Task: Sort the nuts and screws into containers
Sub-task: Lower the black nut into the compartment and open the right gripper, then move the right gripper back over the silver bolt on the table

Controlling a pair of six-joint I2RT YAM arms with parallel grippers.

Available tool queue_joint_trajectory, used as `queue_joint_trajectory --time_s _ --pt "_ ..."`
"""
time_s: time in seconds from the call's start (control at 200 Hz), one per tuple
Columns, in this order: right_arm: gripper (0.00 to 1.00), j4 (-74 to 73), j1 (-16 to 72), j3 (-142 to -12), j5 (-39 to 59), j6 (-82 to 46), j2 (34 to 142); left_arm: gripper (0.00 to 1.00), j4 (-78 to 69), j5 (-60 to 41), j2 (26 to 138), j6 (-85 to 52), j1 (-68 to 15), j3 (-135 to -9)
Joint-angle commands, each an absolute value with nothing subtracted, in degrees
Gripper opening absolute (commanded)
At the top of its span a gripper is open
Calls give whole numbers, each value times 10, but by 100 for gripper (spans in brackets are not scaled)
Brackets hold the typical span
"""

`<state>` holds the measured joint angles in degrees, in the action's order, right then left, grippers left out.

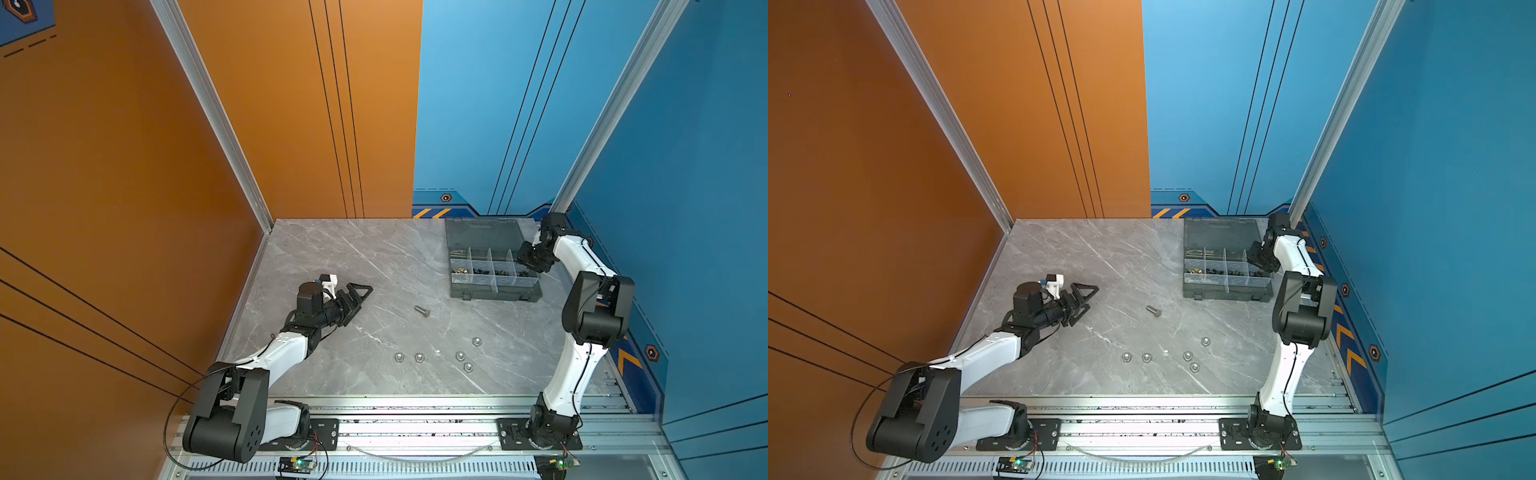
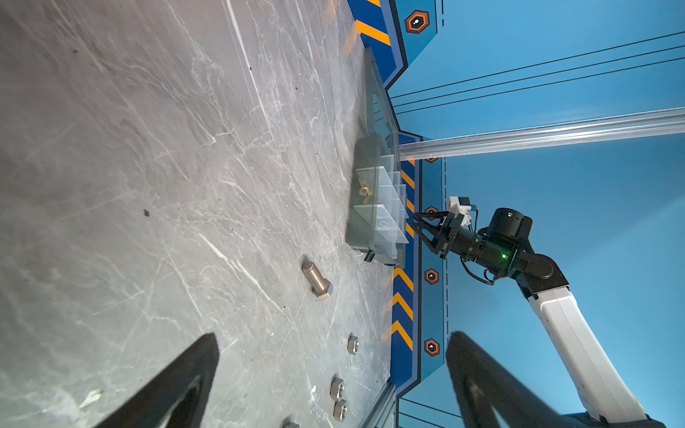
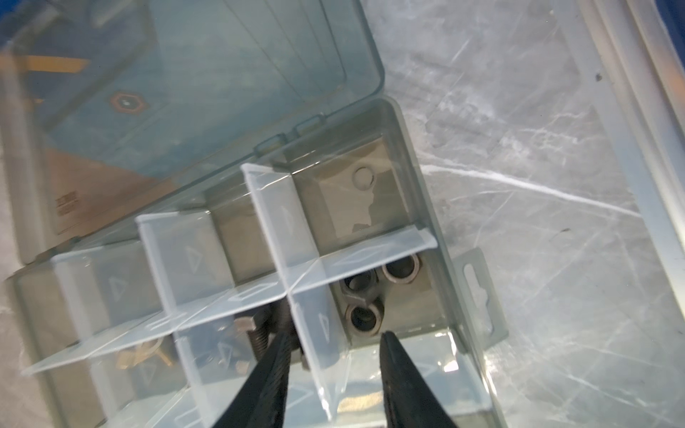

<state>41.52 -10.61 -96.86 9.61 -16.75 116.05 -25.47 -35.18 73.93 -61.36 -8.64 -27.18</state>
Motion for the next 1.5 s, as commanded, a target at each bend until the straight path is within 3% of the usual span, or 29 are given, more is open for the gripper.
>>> queue_joint_trajectory --time_s 0.0,0.375,0.656,1.041,1.492 --pt "43 455 -86 -954 129 -133 1100 98 -249 -350 732 -611 -87 -280" --pt "45 515 65 -858 125 -64 954 98 -243 -352 739 -612 -91 -283" --pt "45 499 202 -772 122 -27 910 98 -236 -350 737 -611 -94 -281" --pt "45 465 301 -756 147 5 967 98 -213 -337 714 -607 -100 -274" --pt "45 450 328 -800 148 32 1059 98 -191 -330 705 -597 -100 -275"
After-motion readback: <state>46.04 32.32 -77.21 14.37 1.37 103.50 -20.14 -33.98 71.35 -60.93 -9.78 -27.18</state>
